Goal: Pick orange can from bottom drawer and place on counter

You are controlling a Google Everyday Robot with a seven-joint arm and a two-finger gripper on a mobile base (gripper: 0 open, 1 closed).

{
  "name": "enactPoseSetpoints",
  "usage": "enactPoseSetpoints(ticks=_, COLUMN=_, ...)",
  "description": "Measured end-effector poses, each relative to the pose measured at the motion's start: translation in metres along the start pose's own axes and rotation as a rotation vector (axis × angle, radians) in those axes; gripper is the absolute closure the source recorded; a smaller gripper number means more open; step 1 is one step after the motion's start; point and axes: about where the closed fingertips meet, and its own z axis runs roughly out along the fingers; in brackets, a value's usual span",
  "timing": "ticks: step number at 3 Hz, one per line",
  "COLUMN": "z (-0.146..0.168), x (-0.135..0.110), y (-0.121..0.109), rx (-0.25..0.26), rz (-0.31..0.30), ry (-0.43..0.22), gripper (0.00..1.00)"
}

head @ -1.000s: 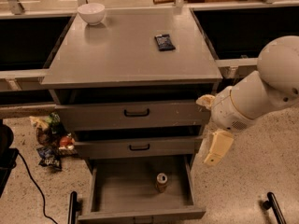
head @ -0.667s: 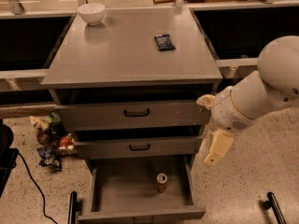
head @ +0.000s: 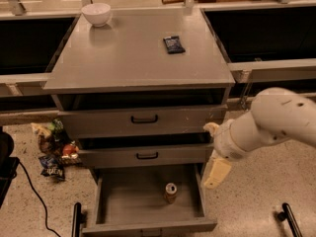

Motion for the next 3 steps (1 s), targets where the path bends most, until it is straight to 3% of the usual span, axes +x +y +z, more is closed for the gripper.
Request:
enactPoseSetpoints(ticks=1, z=0.052, x=0.028, y=-0.009, rx=0.011, rz=0.042, ry=-0.039, gripper=0.00)
enactPoseSetpoints(ticks=2, z=0.105, x=0.054, y=-0.008, rx=-0.013, rz=0.097, ry=-0.108, gripper=0.00)
enactPoseSetpoints(ticks=3, z=0.105, x=0.054, y=-0.008, rx=-0.013, rz=0.097, ry=-0.108, gripper=0.00)
